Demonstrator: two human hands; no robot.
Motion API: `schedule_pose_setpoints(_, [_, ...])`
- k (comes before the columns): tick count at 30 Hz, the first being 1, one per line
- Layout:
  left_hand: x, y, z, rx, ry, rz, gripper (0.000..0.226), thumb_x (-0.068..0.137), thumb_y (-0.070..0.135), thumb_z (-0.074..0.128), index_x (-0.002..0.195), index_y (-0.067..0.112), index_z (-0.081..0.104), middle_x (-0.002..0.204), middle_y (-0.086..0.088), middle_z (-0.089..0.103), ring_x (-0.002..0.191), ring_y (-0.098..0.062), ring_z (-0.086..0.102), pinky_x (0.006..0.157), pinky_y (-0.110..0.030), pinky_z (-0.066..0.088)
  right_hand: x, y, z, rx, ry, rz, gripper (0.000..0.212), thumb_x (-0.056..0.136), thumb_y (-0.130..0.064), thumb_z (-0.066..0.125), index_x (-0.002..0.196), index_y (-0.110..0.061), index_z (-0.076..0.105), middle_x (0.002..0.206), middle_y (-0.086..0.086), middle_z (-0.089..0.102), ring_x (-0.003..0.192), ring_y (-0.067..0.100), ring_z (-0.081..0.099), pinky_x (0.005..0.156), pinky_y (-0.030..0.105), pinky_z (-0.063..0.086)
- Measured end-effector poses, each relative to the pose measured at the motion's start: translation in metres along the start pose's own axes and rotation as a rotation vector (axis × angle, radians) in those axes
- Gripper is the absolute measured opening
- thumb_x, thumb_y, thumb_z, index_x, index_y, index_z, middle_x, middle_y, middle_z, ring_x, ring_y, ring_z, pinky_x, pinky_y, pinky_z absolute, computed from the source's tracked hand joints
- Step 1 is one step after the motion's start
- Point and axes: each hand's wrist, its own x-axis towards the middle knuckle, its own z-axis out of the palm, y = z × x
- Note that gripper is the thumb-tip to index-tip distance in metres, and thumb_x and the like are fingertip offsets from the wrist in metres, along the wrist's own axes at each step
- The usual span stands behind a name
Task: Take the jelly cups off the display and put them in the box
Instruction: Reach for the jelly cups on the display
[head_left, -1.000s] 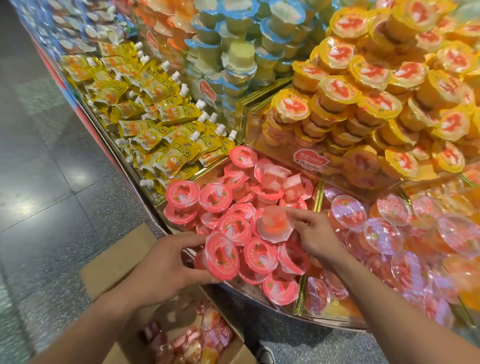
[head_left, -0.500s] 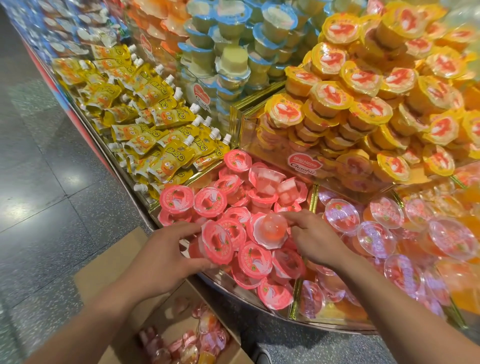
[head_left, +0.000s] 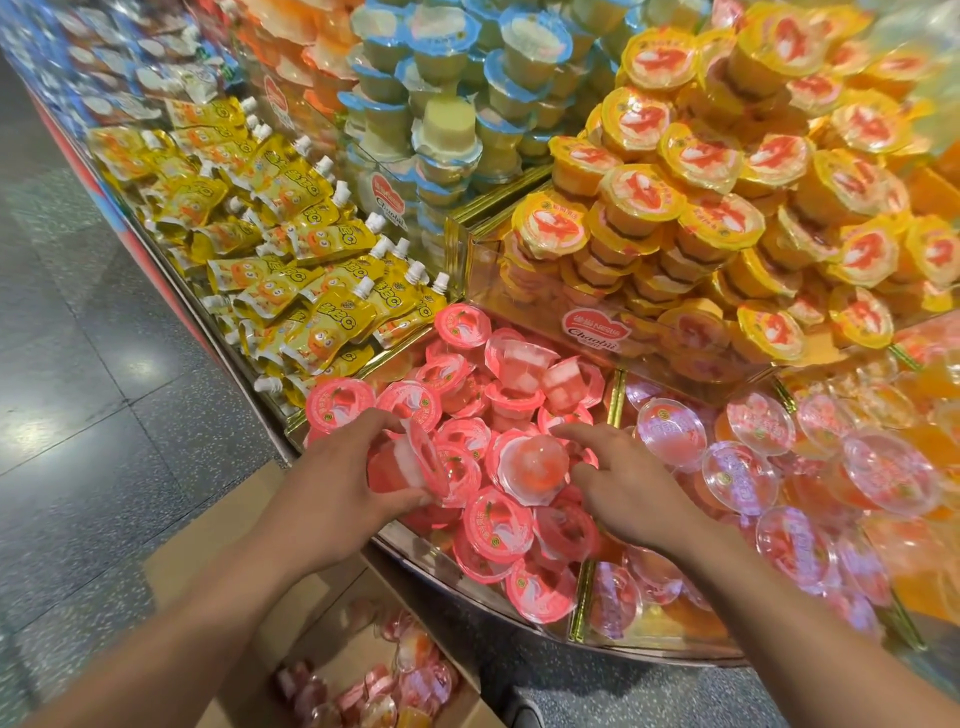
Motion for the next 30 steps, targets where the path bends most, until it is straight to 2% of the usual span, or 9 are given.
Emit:
schedule_pose_setpoints(2, [0.001, 0.002, 0.002, 0.037, 0.031, 0.015, 0.068, 0.063, 0.049, 0.089, 0.121, 0.03, 0.057, 0.105, 0.014, 0.058, 0.09, -0.008, 0.056, 0.075, -0.027, 0.043, -0.002, 0.0, -0.001, 0.002, 0.006, 0.001, 0.052, 0.097, -0.017, 0.048, 0.148, -0.026, 0.047, 0.148, 0.005, 0.048, 0.134, 0.021, 0.046, 0.106, 0.033, 0.036])
schedule_pose_setpoints(5, [0.005, 0.007, 0.002, 0.083, 0.059, 0.034, 0.067, 0.06, 0.046, 0.092, 0.117, 0.032, 0.059, 0.103, 0.014, 0.057, 0.089, -0.008, 0.052, 0.075, -0.027, 0.039, -0.004, 0.002, -0.003, 0.007, 0.021, -0.007, 0.052, 0.097, -0.019, 0.048, 0.148, -0.027, 0.045, 0.145, 0.003, 0.05, 0.128, 0.018, 0.049, 0.099, 0.032, 0.037])
schedule_pose_setpoints(8, [0.01, 0.014, -0.001, 0.126, 0.047, 0.064, 0.063, 0.06, 0.044, 0.092, 0.11, 0.032, 0.056, 0.099, 0.013, 0.056, 0.086, -0.012, 0.054, 0.071, -0.032, 0.044, -0.005, 0.003, -0.005, 0.015, 0.037, -0.015, 0.052, 0.098, -0.021, 0.048, 0.149, -0.028, 0.043, 0.145, 0.002, 0.05, 0.125, 0.016, 0.05, 0.094, 0.027, 0.036])
schedule_pose_setpoints(10, [0.017, 0.018, -0.003, 0.204, 0.001, 0.13, 0.061, 0.06, 0.044, 0.092, 0.109, 0.029, 0.059, 0.099, 0.009, 0.058, 0.089, -0.018, 0.056, 0.073, -0.036, 0.047, -0.006, 0.004, -0.006, 0.02, 0.04, -0.012, 0.052, 0.098, -0.021, 0.048, 0.149, -0.028, 0.042, 0.146, 0.001, 0.049, 0.126, 0.017, 0.051, 0.094, 0.026, 0.036])
schedule_pose_setpoints(13, [0.034, 0.025, -0.003, 0.366, -0.116, 0.235, 0.057, 0.064, 0.047, 0.088, 0.113, 0.028, 0.065, 0.099, 0.003, 0.058, 0.099, -0.024, 0.057, 0.08, -0.037, 0.049, -0.005, 0.008, -0.004, 0.008, 0.048, -0.019, 0.052, 0.097, -0.023, 0.05, 0.148, -0.027, 0.044, 0.143, 0.002, 0.052, 0.119, 0.02, 0.056, 0.099, 0.032, 0.041])
schedule_pose_setpoints(18, [0.053, 0.036, 0.005, 0.681, -0.297, 0.279, 0.061, 0.076, 0.056, 0.075, 0.131, 0.039, 0.058, 0.115, 0.004, 0.055, 0.115, -0.022, 0.05, 0.088, -0.034, 0.043, -0.005, 0.012, -0.002, 0.005, 0.059, -0.03, 0.052, 0.096, -0.027, 0.051, 0.148, -0.029, 0.044, 0.138, 0.002, 0.053, 0.108, 0.021, 0.06, 0.097, 0.036, 0.046])
schedule_pose_setpoints(23, [0.058, 0.04, 0.014, 0.712, -0.289, 0.266, 0.07, 0.074, 0.052, 0.076, 0.137, 0.035, 0.051, 0.121, 0.003, 0.058, 0.119, -0.022, 0.05, 0.098, -0.037, 0.043, -0.005, 0.016, -0.001, -0.006, 0.073, -0.052, 0.054, 0.096, -0.028, 0.052, 0.149, -0.028, 0.042, 0.138, 0.002, 0.052, 0.104, 0.017, 0.058, 0.09, 0.031, 0.044])
schedule_pose_setpoints(30, [0.055, 0.041, 0.019, 0.737, -0.271, 0.284, 0.058, 0.081, 0.058, 0.065, 0.133, 0.037, 0.051, 0.125, 0.008, 0.056, 0.121, -0.019, 0.046, 0.099, -0.038, 0.034, -0.007, 0.016, -0.001, -0.008, 0.091, -0.077, 0.05, 0.097, -0.031, 0.051, 0.147, -0.029, 0.044, 0.135, -0.001, 0.053, 0.1, 0.014, 0.06, 0.09, 0.033, 0.047])
